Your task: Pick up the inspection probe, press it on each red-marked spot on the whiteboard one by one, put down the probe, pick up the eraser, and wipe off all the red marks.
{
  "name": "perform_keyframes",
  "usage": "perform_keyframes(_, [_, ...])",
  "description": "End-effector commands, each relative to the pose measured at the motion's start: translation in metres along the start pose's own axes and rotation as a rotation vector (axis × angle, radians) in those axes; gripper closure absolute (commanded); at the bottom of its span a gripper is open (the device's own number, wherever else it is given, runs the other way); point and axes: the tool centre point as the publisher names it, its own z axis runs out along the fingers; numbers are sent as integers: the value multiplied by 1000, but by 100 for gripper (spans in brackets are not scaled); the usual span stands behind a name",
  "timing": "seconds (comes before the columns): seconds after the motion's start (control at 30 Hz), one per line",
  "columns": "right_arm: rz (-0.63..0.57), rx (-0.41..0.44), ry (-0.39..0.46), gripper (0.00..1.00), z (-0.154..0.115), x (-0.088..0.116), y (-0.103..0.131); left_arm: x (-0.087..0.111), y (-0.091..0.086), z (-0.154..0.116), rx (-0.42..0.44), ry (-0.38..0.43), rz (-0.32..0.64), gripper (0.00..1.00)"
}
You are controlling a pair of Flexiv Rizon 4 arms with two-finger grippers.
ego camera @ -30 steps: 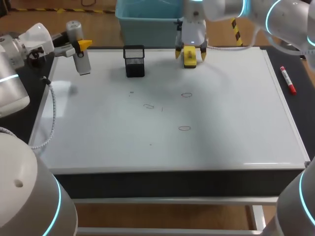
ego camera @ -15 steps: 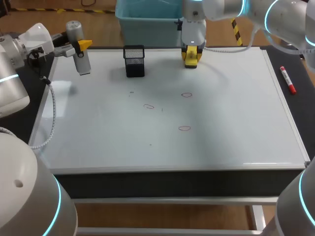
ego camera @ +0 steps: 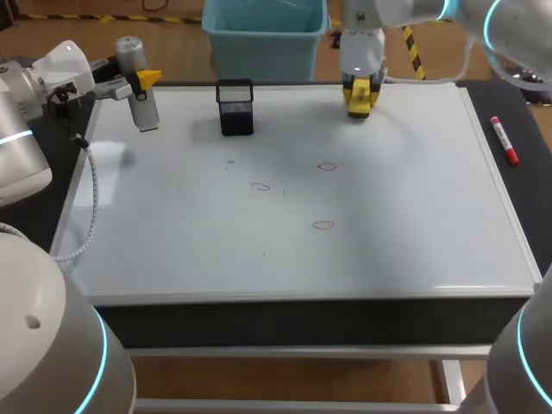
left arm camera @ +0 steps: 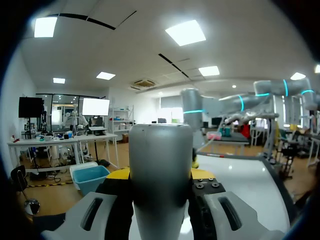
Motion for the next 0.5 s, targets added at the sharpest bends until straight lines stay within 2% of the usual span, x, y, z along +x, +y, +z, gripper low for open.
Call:
perform_keyframes(0.03, [19, 54, -31, 100, -14, 44, 23, 0, 0, 1, 3, -1, 2, 100])
perform_keyframes(0.23, [71, 54, -29, 100, -13, 73, 35, 0, 0, 1, 3, -1, 2, 100])
perform_keyframes(0.5, [127, 63, -7, 100, -11, 109, 62, 0, 0, 1, 3, -1, 2, 100])
